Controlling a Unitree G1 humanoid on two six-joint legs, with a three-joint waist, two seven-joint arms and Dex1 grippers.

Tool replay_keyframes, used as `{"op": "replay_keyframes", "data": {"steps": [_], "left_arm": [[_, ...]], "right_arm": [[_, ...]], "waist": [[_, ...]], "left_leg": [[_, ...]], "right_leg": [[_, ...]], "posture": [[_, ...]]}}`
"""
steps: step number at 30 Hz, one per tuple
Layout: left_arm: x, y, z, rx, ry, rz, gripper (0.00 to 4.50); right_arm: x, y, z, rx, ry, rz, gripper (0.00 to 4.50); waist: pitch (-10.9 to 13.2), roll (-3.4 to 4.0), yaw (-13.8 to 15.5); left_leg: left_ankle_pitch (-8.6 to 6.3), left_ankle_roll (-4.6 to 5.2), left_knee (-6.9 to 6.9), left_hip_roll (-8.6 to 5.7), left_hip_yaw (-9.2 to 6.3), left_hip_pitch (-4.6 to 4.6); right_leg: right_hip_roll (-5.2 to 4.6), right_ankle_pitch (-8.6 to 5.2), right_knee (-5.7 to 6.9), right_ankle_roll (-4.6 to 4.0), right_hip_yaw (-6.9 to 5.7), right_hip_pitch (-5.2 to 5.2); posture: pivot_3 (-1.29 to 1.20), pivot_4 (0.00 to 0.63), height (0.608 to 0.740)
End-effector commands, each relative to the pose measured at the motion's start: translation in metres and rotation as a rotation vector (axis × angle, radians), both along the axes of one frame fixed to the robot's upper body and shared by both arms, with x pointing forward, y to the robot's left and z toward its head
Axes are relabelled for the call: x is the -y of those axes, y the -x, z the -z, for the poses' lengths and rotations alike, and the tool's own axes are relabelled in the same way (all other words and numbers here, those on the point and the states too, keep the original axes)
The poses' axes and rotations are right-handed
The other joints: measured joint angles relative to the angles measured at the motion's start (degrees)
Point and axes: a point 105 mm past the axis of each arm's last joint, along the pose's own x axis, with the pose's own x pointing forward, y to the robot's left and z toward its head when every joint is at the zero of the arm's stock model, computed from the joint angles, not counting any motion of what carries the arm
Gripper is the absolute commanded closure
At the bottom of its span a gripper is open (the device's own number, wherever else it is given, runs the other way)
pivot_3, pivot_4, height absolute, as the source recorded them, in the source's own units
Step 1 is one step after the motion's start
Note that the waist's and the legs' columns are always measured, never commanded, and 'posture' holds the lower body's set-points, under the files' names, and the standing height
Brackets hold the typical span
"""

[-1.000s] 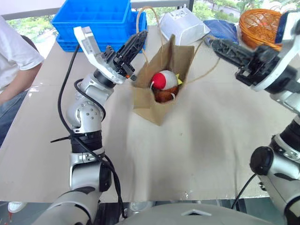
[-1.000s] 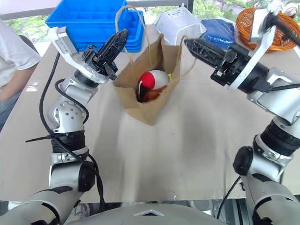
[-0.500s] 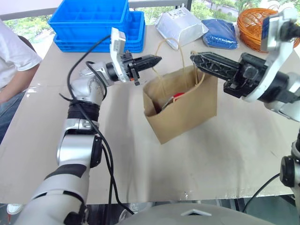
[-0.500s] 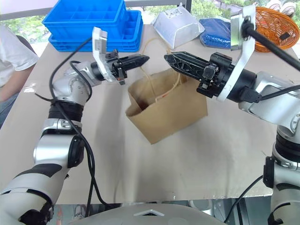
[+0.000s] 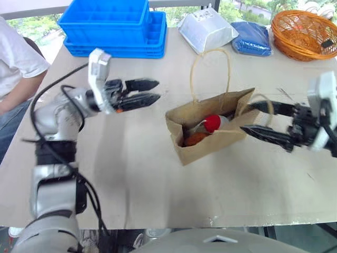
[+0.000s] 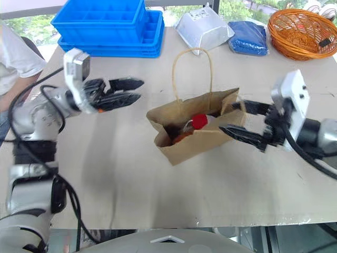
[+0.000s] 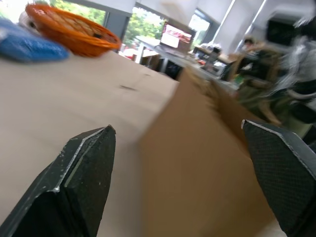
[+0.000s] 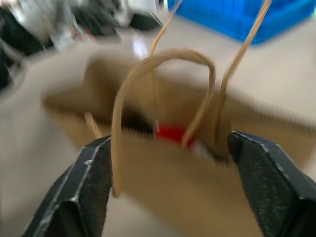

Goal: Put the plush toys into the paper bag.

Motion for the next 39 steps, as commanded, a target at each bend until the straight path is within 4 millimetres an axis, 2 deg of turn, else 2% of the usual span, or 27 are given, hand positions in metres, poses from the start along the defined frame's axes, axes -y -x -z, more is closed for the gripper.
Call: {"op": "replay_keyframes", "data": {"steps": [1,4,9,10,16,20,22,23,24,26,27,33,36,39], "left_arm": [[0.008,0.024,-0.004,-0.002,-0.007,0.102,0.00],[0.013,0.026,0.002,-0.026,0.002,0.127,0.00],[0.019,0.027,0.010,-0.002,-0.037,0.172,0.00],[0.020,0.027,0.012,0.007,-0.049,0.176,0.00],[0.024,0.029,0.020,0.013,-0.076,0.207,0.00],[0.027,0.027,0.021,0.030,-0.070,0.208,0.00],[0.027,0.027,0.021,0.034,-0.069,0.207,0.00],[0.027,0.027,0.021,0.035,-0.068,0.208,0.00],[0.027,0.028,0.020,0.032,-0.064,0.213,0.00],[0.027,0.030,0.020,0.029,-0.061,0.224,0.00],[0.027,0.031,0.020,0.030,-0.061,0.229,0.00],[0.030,0.036,0.021,0.047,-0.069,0.258,0.00],[0.034,0.038,0.021,0.046,-0.067,0.280,0.00],[0.037,0.038,0.020,0.052,-0.069,0.295,0.00]], "right_arm": [[0.013,0.011,-0.006,0.059,0.080,-0.016,0.99],[0.022,0.011,-0.007,0.069,0.113,-0.001,1.82],[0.020,0.012,-0.008,0.076,0.081,-0.008,4.38],[0.021,0.012,-0.007,0.072,0.084,0.000,4.45],[0.026,0.018,-0.009,0.059,0.056,0.025,4.45],[0.018,0.025,-0.021,0.014,-0.124,-0.013,4.45],[0.014,0.027,-0.020,-0.006,-0.146,-0.029,4.45],[0.011,0.027,-0.019,-0.010,-0.150,-0.033,3.94],[0.009,0.029,-0.020,-0.014,-0.159,-0.042,3.83],[0.007,0.031,-0.018,-0.016,-0.135,-0.043,2.88],[0.008,0.033,-0.016,-0.023,-0.124,-0.040,2.70],[0.032,0.046,-0.011,-0.041,-0.052,0.031,2.70],[0.039,0.052,-0.021,-0.021,-0.097,0.040,2.70],[0.036,0.058,-0.040,-0.012,-0.222,0.005,2.70]], "waist": [[0.00,0.00,0.54],[0.00,0.00,1.11],[0.00,0.00,1.12],[0.00,0.00,1.13],[0.01,-0.01,1.16],[0.01,-0.01,1.15],[0.01,-0.01,1.12],[0.01,-0.01,1.13],[0.01,-0.01,1.13],[0.00,-0.01,1.13],[0.01,-0.01,1.14],[0.00,-0.02,1.30],[0.00,-0.01,1.23],[0.00,-0.01,1.08]], "left_leg": [[0.00,0.00,0.01,-0.02,0.01,0.01],[0.00,0.00,0.08,-0.03,0.05,0.15],[0.03,-0.05,0.12,-0.03,0.05,0.24],[0.10,-0.18,0.12,-0.02,0.03,0.24],[0.14,-0.24,0.12,-0.03,0.03,0.21],[0.10,-0.19,0.12,-0.02,0.02,0.22],[0.09,-0.16,0.12,-0.02,0.03,0.22],[0.08,-0.15,0.12,-0.02,0.03,0.22],[0.07,-0.13,0.12,-0.02,0.03,0.22],[0.03,-0.06,0.12,-0.02,0.03,0.22],[0.03,-0.06,0.12,-0.02,0.03,0.22],[0.02,-0.04,0.15,-0.04,-0.02,0.18],[0.01,-0.02,0.17,-0.04,0.00,0.22],[0.00,-0.01,0.18,-0.01,0.01,0.30]], "right_leg": [[-0.01,0.00,-0.03,0.00,0.00,0.03],[0.00,0.00,-0.05,0.00,0.02,0.18],[0.03,-0.01,-0.05,0.00,0.02,0.29],[0.04,0.00,-0.05,-0.01,0.01,0.29],[0.01,0.00,-0.05,-0.01,0.01,0.28],[0.01,0.00,-0.05,-0.01,0.01,0.29],[0.01,0.00,-0.05,-0.01,0.00,0.29],[0.01,0.00,-0.05,-0.01,0.01,0.29],[0.01,0.00,-0.05,-0.01,0.01,0.29],[0.01,0.00,-0.04,-0.01,0.00,0.29],[0.01,0.00,-0.04,-0.01,0.00,0.29],[0.01,0.00,-0.05,0.00,-0.04,0.30],[0.02,0.00,-0.04,0.00,-0.03,0.34],[0.05,0.00,-0.04,0.00,-0.01,0.41]], "posture": [[0.00,0.150,0.740],[0.00,0.150,0.740],[0.00,0.150,0.740],[0.00,0.150,0.740],[0.00,0.150,0.740],[0.00,0.150,0.740],[0.00,0.150,0.740],[0.00,0.150,0.740],[0.00,0.150,0.740],[0.00,0.150,0.740],[0.00,0.150,0.740],[0.00,0.150,0.740],[0.00,0.150,0.740],[0.00,0.150,0.740]]}}
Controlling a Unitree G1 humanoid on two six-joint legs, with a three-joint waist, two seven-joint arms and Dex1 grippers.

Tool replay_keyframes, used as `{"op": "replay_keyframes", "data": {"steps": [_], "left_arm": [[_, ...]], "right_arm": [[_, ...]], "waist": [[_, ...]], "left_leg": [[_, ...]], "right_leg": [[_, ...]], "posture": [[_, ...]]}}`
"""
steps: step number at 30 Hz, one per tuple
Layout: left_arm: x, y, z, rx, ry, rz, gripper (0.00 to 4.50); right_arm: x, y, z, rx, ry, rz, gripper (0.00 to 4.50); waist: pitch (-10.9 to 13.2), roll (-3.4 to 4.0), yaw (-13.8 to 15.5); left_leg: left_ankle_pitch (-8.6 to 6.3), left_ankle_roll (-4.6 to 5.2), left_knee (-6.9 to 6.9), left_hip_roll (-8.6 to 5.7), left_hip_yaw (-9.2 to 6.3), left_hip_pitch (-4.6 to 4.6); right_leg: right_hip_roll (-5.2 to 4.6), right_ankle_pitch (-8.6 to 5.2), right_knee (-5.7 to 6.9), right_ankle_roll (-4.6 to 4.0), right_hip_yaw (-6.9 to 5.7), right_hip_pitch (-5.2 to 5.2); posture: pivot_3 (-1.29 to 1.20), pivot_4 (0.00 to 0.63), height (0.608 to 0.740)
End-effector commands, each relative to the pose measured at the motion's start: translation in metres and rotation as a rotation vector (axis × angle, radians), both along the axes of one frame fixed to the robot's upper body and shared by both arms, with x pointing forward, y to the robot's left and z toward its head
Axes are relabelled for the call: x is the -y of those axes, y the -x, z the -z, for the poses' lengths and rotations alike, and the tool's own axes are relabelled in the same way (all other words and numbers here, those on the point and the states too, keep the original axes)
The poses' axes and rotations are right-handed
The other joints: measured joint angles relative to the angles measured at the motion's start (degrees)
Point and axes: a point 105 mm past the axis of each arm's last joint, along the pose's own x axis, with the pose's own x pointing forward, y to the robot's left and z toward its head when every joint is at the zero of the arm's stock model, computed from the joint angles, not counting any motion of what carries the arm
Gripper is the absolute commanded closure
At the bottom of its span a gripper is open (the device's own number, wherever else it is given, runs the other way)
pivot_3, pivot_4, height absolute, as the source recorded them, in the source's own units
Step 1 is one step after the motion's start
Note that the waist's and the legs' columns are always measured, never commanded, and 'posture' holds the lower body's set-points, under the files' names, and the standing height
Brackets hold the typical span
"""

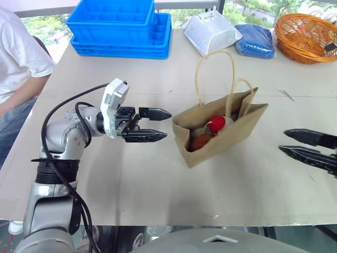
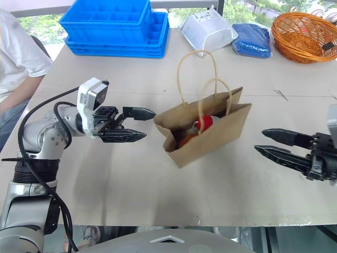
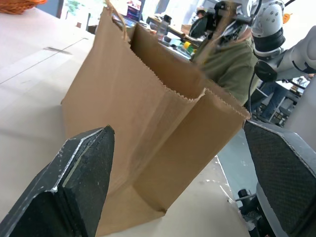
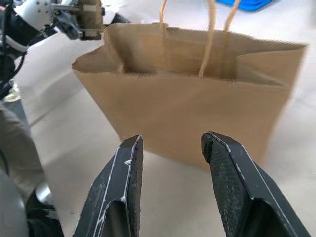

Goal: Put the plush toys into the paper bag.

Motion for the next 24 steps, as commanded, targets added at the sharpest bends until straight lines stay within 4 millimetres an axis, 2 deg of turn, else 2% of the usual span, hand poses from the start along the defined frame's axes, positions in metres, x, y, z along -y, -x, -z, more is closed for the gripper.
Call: {"op": "replay_keyframes", "data": {"steps": [1,2,5,6,8,10,11,13,16,22,24], "left_arm": [[0.007,0.005,-0.011,0.057,0.013,0.055,0.00],[0.008,0.005,-0.011,0.059,0.014,0.057,0.00],[0.011,0.004,-0.013,0.067,0.015,0.069,0.00],[0.012,0.004,-0.013,0.070,0.013,0.076,0.00],[0.015,0.006,-0.013,0.069,0.011,0.095,0.00],[0.018,0.008,-0.013,0.069,0.007,0.121,0.00],[0.020,0.009,-0.012,0.069,0.004,0.130,0.00],[0.022,0.010,-0.011,0.066,-0.001,0.146,0.00],[0.025,0.014,-0.008,0.065,-0.022,0.175,0.00],[0.026,0.022,0.004,0.104,-0.086,0.201,0.00],[0.025,0.022,0.006,0.114,-0.098,0.185,0.00]], "right_arm": [[-0.003,0.008,-0.020,0.035,-0.084,-0.032,2.70],[-0.003,0.008,-0.017,0.026,-0.066,-0.029,2.70],[-0.004,0.006,0.018,-0.045,0.154,-0.008,2.70],[-0.006,0.007,0.025,-0.047,0.200,-0.026,2.94],[-0.027,0.005,0.027,-0.027,0.131,-0.125,3.49],[-0.048,0.000,0.042,-0.013,0.158,-0.240,4.30],[-0.057,-0.003,0.050,-0.011,0.175,-0.285,4.41],[-0.074,-0.008,0.067,-0.006,0.201,-0.379,4.41],[-0.096,-0.028,0.087,0.053,0.222,-0.442,4.41],[-0.134,-0.070,0.092,0.182,0.164,-0.413,4.41],[-0.141,-0.073,0.090,0.201,0.141,-0.410,4.41]], "waist": [[0.00,0.00,-0.02],[0.00,0.00,0.00],[0.00,0.00,0.06],[0.00,0.00,0.06],[-0.01,-0.01,-0.01],[-0.01,-0.03,-0.38],[0.01,-0.01,-0.28],[0.01,-0.03,-0.50],[0.01,-0.03,-0.55],[0.02,-0.01,-0.71],[0.03,0.00,-0.65]], "left_leg": [[0.00,0.00,0.00,0.02,0.01,0.02],[0.00,0.00,0.00,0.02,0.00,0.02],[0.00,0.00,0.02,0.04,-0.01,0.02],[0.00,0.00,0.04,0.04,-0.02,0.01],[0.00,0.00,0.12,0.03,-0.03,-0.01],[-0.01,-0.01,0.35,0.10,0.01,-0.04],[-0.01,-0.01,0.37,0.10,0.02,-0.03],[-0.02,-0.01,0.48,0.18,-0.01,0.01],[-0.01,-0.02,0.49,0.16,-0.04,0.01],[0.13,-0.27,0.50,0.10,-0.07,-0.10],[0.13,-0.27,0.49,0.11,-0.09,-0.11]], "right_leg": [[0.01,0.00,0.00,0.00,0.01,0.02],[0.02,0.00,0.00,0.00,0.00,0.03],[0.06,-0.01,0.00,0.00,-0.01,0.04],[0.07,-0.01,0.00,0.00,-0.01,0.04],[0.08,-0.01,0.01,0.01,-0.01,0.04],[0.12,0.00,0.03,0.01,0.01,0.05],[0.12,0.00,0.04,0.01,0.02,0.06],[0.18,-0.01,0.00,0.00,-0.02,0.18],[0.17,-0.01,0.00,-0.01,-0.06,0.19],[0.14,0.00,0.02,-0.02,-0.06,0.07],[0.14,0.00,0.04,-0.02,-0.07,0.04]], "posture": [[0.00,0.150,0.740],[0.00,0.150,0.740],[0.00,0.150,0.740],[0.00,0.150,0.740],[0.00,0.150,0.740],[0.00,0.150,0.740],[0.00,0.150,0.740],[0.00,0.150,0.740],[0.00,0.150,0.740],[0.00,0.150,0.740],[0.00,0.150,0.740]]}}
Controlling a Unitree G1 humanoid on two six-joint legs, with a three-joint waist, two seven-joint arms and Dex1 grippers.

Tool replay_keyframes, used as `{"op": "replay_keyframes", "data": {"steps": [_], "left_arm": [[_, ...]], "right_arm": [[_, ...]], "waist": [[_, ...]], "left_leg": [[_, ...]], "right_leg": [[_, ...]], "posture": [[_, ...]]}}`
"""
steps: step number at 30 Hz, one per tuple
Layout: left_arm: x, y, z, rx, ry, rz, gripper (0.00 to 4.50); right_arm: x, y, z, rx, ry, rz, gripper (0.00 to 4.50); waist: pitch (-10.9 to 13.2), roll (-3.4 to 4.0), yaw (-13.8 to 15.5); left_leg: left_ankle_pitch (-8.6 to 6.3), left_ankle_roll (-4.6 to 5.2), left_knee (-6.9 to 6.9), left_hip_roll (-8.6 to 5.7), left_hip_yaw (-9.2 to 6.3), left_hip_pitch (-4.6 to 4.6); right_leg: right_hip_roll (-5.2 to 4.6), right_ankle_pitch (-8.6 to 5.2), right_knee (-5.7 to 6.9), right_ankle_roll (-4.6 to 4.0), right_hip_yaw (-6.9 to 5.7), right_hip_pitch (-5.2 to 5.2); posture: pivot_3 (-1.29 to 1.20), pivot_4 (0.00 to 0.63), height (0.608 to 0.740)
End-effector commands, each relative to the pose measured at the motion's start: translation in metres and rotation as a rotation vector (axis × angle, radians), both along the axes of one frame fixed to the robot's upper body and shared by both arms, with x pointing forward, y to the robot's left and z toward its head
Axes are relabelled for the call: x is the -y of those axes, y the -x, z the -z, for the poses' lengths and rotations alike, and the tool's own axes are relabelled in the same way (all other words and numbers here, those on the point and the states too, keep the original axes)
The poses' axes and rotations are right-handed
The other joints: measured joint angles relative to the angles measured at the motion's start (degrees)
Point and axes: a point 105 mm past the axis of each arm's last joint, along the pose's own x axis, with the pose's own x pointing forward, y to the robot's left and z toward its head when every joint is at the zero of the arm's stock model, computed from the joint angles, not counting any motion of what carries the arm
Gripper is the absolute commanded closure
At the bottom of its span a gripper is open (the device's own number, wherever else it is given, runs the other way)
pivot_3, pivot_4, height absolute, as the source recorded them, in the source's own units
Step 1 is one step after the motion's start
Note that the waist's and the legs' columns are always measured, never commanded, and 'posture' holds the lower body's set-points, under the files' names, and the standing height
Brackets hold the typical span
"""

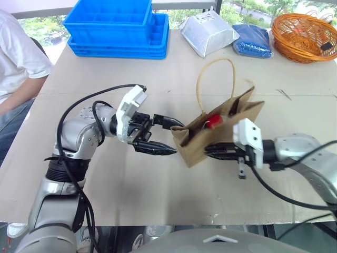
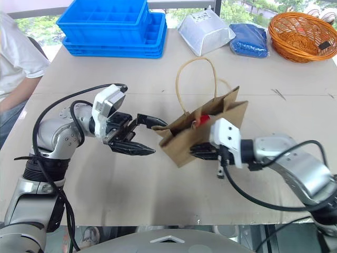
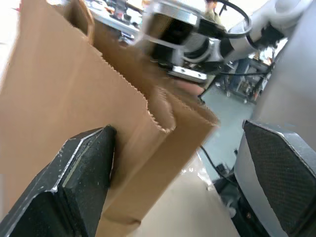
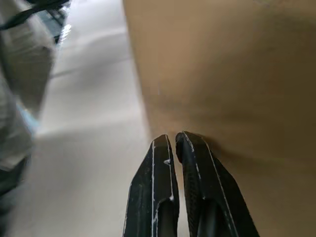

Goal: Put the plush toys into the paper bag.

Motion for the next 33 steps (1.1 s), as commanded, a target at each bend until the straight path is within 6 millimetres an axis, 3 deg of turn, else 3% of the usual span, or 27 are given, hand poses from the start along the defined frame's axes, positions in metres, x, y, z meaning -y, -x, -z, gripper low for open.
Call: {"op": "replay_keyframes", "data": {"steps": [1,10,18,26,33], "left_arm": [[0.000,0.004,-0.002,0.073,-0.026,0.000,0.00],[0.014,-0.012,0.009,0.144,-0.017,-0.208,0.00],[0.043,-0.027,0.013,0.183,0.034,-0.491,0.00],[0.048,-0.028,0.020,0.232,0.010,-0.530,0.00],[0.039,-0.037,0.021,0.289,-0.005,-0.497,0.00]], "right_arm": [[-0.010,-0.009,-0.007,0.069,-0.040,0.019,4.41],[-0.017,-0.013,-0.006,0.050,-0.092,0.042,4.41],[-0.014,-0.007,-0.001,0.019,-0.091,0.034,4.41],[-0.006,-0.007,0.001,0.001,-0.100,0.059,4.41],[0.012,0.006,-0.013,0.007,-0.142,0.118,4.41]], "waist": [[0.00,0.00,0.19],[0.00,0.01,0.65],[-0.01,0.02,0.61],[-0.01,0.03,0.75],[-0.01,0.03,0.74]], "left_leg": [[0.00,0.00,0.00,0.00,0.00,-0.04],[-0.01,0.01,0.00,-0.02,-0.01,-0.04],[-0.01,0.02,0.00,-0.04,-0.02,-0.03],[-0.01,0.01,0.00,-0.06,-0.02,0.00],[-0.01,0.02,0.00,-0.16,-0.05,-0.01]], "right_leg": [[0.00,0.00,0.02,0.00,0.00,-0.04],[-0.04,0.01,0.02,0.00,0.01,-0.04],[-0.10,0.02,0.07,0.00,0.01,-0.04],[-0.10,0.02,0.12,-0.01,0.01,-0.04],[-0.19,0.01,0.10,0.00,-0.01,-0.04]], "posture": [[0.00,0.150,0.740],[0.00,0.150,0.740],[0.00,0.150,0.740],[0.00,0.150,0.740],[0.00,0.150,0.740]]}}
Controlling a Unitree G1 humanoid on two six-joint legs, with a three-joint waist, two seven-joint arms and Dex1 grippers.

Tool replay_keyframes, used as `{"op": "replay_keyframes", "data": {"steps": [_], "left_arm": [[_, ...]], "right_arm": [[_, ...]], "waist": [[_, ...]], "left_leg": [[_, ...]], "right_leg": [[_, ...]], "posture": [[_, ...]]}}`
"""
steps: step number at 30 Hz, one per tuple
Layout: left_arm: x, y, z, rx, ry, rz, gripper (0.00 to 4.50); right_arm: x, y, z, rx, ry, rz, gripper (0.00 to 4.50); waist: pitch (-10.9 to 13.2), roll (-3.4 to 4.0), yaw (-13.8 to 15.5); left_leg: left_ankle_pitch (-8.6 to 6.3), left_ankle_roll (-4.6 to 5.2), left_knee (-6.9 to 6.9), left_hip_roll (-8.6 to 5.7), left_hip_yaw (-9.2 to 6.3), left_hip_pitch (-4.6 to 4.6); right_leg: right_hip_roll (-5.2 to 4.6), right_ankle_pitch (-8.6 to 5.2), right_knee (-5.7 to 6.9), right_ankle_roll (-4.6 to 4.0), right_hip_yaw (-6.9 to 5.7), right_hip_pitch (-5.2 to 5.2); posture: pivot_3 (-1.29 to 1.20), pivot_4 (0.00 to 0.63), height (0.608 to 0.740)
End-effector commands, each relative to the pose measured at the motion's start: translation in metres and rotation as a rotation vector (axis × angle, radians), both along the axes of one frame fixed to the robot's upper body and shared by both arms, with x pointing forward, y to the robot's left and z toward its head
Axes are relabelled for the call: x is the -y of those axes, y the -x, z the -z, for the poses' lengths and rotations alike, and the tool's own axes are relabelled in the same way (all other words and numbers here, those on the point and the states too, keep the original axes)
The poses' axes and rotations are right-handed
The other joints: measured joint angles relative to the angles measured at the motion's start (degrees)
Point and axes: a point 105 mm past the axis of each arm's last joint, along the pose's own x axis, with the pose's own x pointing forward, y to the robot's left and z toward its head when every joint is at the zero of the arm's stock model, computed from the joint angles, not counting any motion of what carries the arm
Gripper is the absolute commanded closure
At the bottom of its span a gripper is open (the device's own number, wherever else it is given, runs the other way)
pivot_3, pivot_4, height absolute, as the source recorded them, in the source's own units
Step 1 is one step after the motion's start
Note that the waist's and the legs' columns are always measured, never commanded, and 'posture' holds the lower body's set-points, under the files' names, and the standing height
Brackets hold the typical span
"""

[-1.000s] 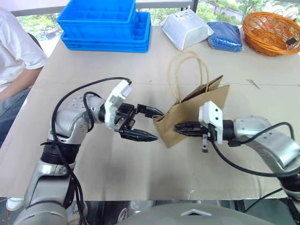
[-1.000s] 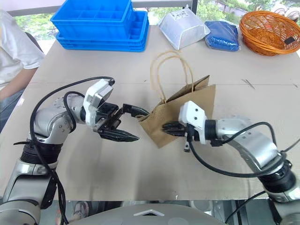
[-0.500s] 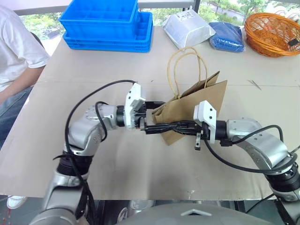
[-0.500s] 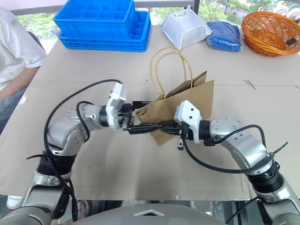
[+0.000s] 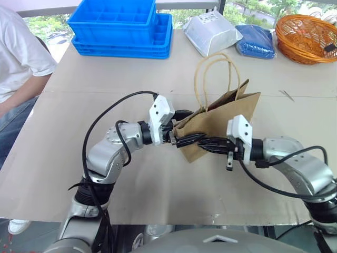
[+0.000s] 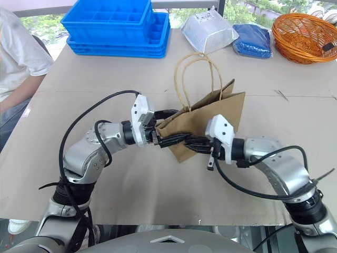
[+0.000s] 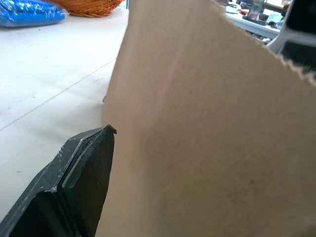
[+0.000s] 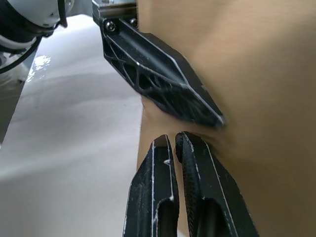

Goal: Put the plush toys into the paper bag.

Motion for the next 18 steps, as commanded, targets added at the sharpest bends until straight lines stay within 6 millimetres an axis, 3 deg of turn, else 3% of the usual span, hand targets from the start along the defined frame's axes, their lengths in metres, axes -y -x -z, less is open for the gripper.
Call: {"op": "replay_keyframes", "data": {"steps": [1,5,8,12,14,17,18], "left_arm": [[-0.006,-0.005,-0.011,0.071,-0.013,0.059,0.00],[-0.010,-0.009,-0.015,0.087,-0.006,0.108,0.00],[-0.009,-0.008,-0.015,0.085,0.002,0.128,0.80],[-0.005,-0.008,-0.018,0.119,0.002,0.128,2.54],[-0.004,-0.006,-0.018,0.106,0.012,0.151,2.54],[-0.004,-0.001,-0.020,0.057,0.037,0.194,3.27],[-0.004,-0.001,-0.020,0.058,0.034,0.197,3.80]], "right_arm": [[0.010,0.013,-0.021,0.065,-0.037,0.036,4.41],[0.023,0.025,-0.024,0.069,-0.032,0.112,4.41],[0.028,0.029,-0.024,0.071,-0.031,0.167,4.50],[0.034,0.031,-0.023,0.067,-0.030,0.228,4.50],[0.035,0.031,-0.022,0.065,-0.033,0.242,4.50],[0.037,0.031,-0.021,0.064,-0.029,0.251,4.50],[0.037,0.031,-0.021,0.064,-0.028,0.252,4.50]], "waist": [[0.00,0.01,0.00],[-0.01,0.02,-0.03],[-0.01,0.03,-0.16],[-0.01,0.03,-0.04],[-0.01,0.02,-0.09],[-0.01,0.02,-0.05],[-0.01,0.02,-0.06]], "left_leg": [[0.00,0.00,0.00,0.00,0.00,-0.01],[-0.02,0.03,0.00,-0.02,-0.04,-0.03],[-0.04,0.06,0.00,-0.04,0.04,0.01],[-0.04,0.06,0.00,-0.03,-0.01,0.01],[-0.03,0.06,0.01,-0.03,0.00,0.01],[-0.04,0.07,0.01,-0.03,-0.01,0.02],[-0.04,0.07,0.01,-0.03,-0.02,0.02]], "right_leg": [[0.01,0.00,0.00,0.00,0.00,0.00],[0.01,0.00,-0.01,0.00,-0.05,0.01],[0.01,0.00,-0.02,0.01,0.04,0.02],[0.02,0.00,-0.01,0.01,0.00,0.02],[0.02,0.00,-0.02,0.01,0.00,0.04],[0.02,0.00,-0.02,0.01,0.00,0.05],[0.03,-0.01,-0.02,0.01,-0.01,0.05]], "posture": [[0.00,0.150,0.740],[0.00,0.150,0.740],[0.00,0.150,0.740],[0.00,0.150,0.740],[0.00,0.150,0.740],[0.00,0.150,0.740],[0.00,0.150,0.740]]}}
